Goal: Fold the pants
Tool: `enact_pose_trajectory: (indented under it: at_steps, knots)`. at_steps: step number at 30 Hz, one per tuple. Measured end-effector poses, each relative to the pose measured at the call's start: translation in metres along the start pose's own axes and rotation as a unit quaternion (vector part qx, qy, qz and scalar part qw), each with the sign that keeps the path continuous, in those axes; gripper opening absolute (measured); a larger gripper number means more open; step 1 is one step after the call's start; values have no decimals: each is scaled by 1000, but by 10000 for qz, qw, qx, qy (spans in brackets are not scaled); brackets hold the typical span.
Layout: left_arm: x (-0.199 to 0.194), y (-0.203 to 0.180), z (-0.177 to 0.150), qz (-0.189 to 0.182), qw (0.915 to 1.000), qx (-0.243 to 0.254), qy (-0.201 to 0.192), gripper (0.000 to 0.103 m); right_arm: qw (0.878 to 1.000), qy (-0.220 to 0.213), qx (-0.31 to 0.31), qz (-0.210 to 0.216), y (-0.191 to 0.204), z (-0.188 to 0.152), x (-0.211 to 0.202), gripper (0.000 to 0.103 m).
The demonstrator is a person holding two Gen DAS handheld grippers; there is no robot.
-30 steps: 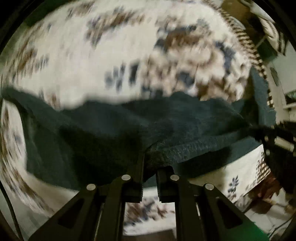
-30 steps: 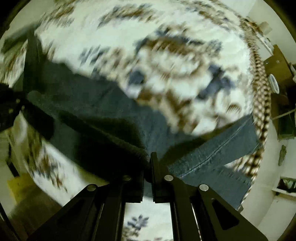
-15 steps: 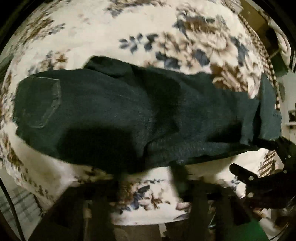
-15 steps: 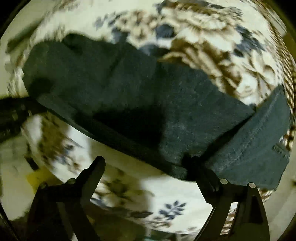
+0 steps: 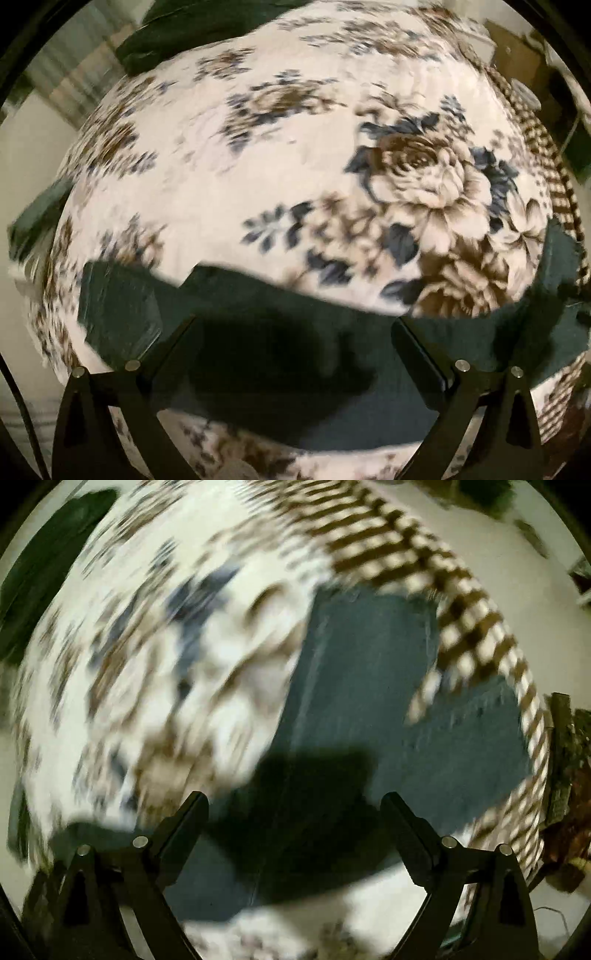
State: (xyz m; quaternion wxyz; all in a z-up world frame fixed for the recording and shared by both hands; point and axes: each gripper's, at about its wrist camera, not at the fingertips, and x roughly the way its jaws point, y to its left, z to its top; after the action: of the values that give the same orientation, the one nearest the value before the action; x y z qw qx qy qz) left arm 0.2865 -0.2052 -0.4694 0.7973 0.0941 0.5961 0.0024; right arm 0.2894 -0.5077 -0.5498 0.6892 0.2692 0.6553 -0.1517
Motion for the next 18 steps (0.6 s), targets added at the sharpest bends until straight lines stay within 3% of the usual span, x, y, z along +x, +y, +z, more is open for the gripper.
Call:
enact_pose_trajectory:
  at_steps: [3, 5, 7, 8, 9, 10, 14, 16, 18]
  knots:
    - [5, -23, 17, -32, 9997, 226, -124, 103, 9997, -30, 237, -109, -6, 44, 24, 96]
    - [5, -36, 23, 64, 9990, 381, -241, 103, 9990, 193, 167, -360, -3, 68, 52, 96]
    - [5, -48, 24, 83, 9985, 483, -226, 103, 9969, 304, 55, -720, 0, 80, 71, 89]
    - [5, -52, 23, 19, 9986, 508, -178, 103, 9961, 276, -31, -842, 0, 81, 71, 72]
    - [3, -53, 21, -104, 9986, 499, -121, 103, 9959, 21, -86, -897, -4, 78, 60, 30]
    - [0, -51, 17, -318, 9984, 467, -70, 103, 9964, -226, -1, -821, -11, 74, 46, 6]
    - [-9, -53, -2, -634, 9969, 469, 85, 103, 9909, -837, 1009, -300, -84, 32, -18, 5]
    - [-9, -56, -13, -806, 9955, 453, 228, 103, 9858, -724, 1513, -112, -127, 6, -28, 6]
    - [-5, -61, -21, -975, 9936, 424, 372, 103, 9776, -374, 2045, 341, -166, -18, -15, 10]
